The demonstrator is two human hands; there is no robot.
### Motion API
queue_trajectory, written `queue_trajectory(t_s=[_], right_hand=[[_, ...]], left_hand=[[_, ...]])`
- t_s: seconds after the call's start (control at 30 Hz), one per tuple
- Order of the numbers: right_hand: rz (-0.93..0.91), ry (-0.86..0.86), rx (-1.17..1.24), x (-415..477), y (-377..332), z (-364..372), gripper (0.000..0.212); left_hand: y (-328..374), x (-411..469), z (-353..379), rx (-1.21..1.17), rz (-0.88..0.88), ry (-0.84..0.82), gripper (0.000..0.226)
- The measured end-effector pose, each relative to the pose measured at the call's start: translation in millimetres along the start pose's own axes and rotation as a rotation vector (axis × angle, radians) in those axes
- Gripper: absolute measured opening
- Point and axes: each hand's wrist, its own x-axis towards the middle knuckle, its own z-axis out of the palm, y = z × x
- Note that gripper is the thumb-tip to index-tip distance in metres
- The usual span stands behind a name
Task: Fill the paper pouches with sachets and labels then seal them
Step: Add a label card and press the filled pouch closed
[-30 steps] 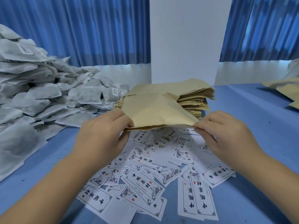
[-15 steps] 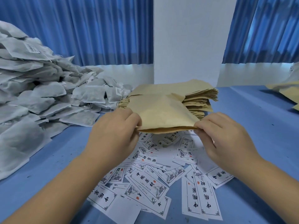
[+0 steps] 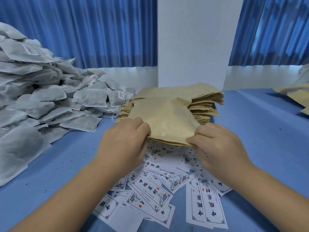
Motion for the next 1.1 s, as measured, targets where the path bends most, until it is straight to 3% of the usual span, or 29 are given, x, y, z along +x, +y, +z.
queue_trajectory(t_s=[0.17, 0.27, 0.4, 0.53, 0.63, 0.83, 0.9, 0.97, 1.1], right_hand=[[0.057, -0.007, -0.006, 0, -3, 0, 0.015], [-0.012, 0.014, -0.03, 2, -6, -2, 0.012], [-0.05, 0.047, -0.045, 5, -11, 2, 0.022], [-0.035, 0.034, -0.053, 4, -13, 3, 0.019], [-0.056, 0.031, -0.054, 4, -16, 4, 0.014], [-0.07, 0.093, -0.021, 6, -18, 3, 0.012], [-0.074, 0.089, -0.021, 5, -20, 4, 0.013], [-0.101, 0.052, 0.01, 4, -20, 5, 0.008], [-0.011, -0.047, 0.141, 1, -15, 3, 0.033]], left_hand=[[8, 2, 6, -0.009, 0.087, 0.03, 0.02], [8, 2, 7, -0.017, 0.101, 0.008, 0.015], [18, 2, 5, -0.027, 0.063, -0.018, 0.004], [29, 5, 7, -0.044, 0.094, 0.008, 0.02], [30, 6, 6, -0.015, 0.137, 0.027, 0.009], [29, 3, 7, -0.024, 0.108, 0.006, 0.019], [31, 4, 8, -0.022, 0.137, 0.011, 0.004], [34, 4, 11, -0.012, 0.172, 0.017, 0.019], [32, 3, 11, -0.014, 0.151, 0.03, 0.023]])
